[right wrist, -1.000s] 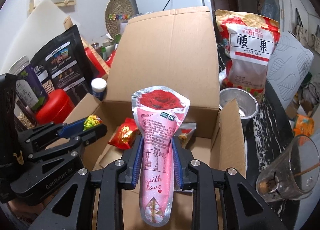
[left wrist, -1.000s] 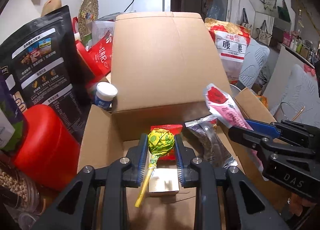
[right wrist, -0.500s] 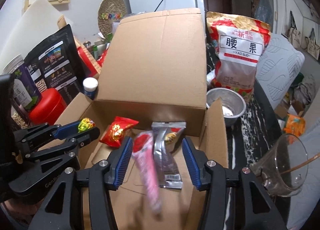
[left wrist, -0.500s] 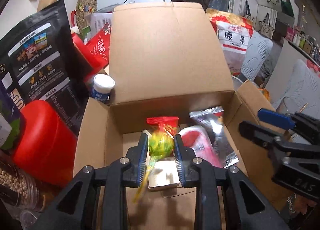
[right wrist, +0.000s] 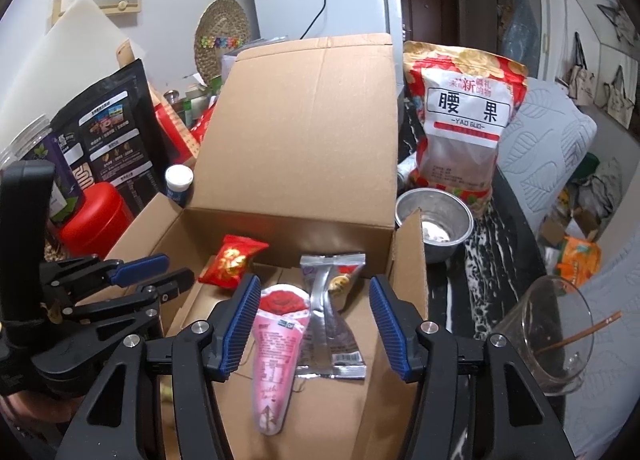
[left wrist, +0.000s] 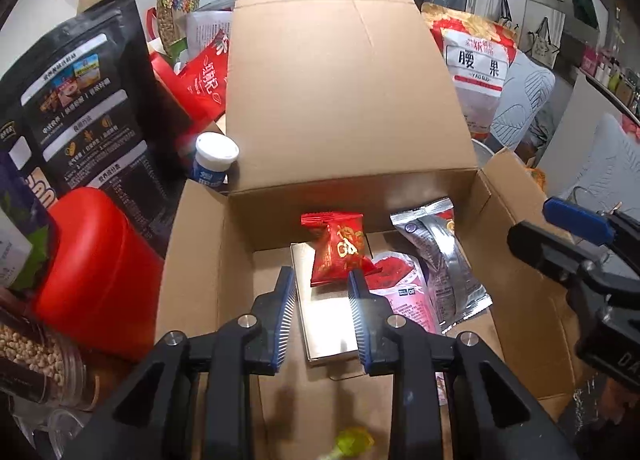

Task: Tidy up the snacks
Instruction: 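Open the left tool dropping the lollipop while the right tool releases the pink pouch into the box, then withdraw both tools from the box back toward the snacks on the table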

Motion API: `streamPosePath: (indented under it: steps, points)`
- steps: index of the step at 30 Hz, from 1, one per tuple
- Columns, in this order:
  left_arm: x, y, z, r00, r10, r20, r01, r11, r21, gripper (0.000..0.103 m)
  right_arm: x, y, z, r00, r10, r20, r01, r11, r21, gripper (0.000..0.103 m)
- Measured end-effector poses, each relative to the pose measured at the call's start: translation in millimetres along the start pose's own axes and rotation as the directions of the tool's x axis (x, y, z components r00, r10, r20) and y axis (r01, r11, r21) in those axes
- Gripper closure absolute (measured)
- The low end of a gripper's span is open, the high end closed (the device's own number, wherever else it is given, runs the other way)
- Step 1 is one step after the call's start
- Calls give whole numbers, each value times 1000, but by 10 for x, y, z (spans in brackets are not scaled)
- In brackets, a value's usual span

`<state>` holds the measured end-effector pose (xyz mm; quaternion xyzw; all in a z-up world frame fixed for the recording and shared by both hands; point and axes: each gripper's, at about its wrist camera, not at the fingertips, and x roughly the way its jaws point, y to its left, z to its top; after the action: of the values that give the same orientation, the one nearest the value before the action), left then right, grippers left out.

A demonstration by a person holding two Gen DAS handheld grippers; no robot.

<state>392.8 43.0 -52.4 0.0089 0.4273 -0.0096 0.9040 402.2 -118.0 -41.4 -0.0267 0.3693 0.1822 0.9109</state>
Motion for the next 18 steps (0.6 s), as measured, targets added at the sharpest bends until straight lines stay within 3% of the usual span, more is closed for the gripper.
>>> streamPosePath:
  steps: [9,13,18]
  points:
    - [-342,29,38,997,33,71,-33,999,1,76,-239,99,33,999,4,53,-4,1000,0,46]
    - [-548,39,41,994,15,110,-14,1000,-8,76,-379,198,36,997,12,72,-11,1000,-16,46]
    - [-823,-10,76,987,22,162,-23,1000,7,76,-617,255,48,993,-3,117,6,1000,-29,35]
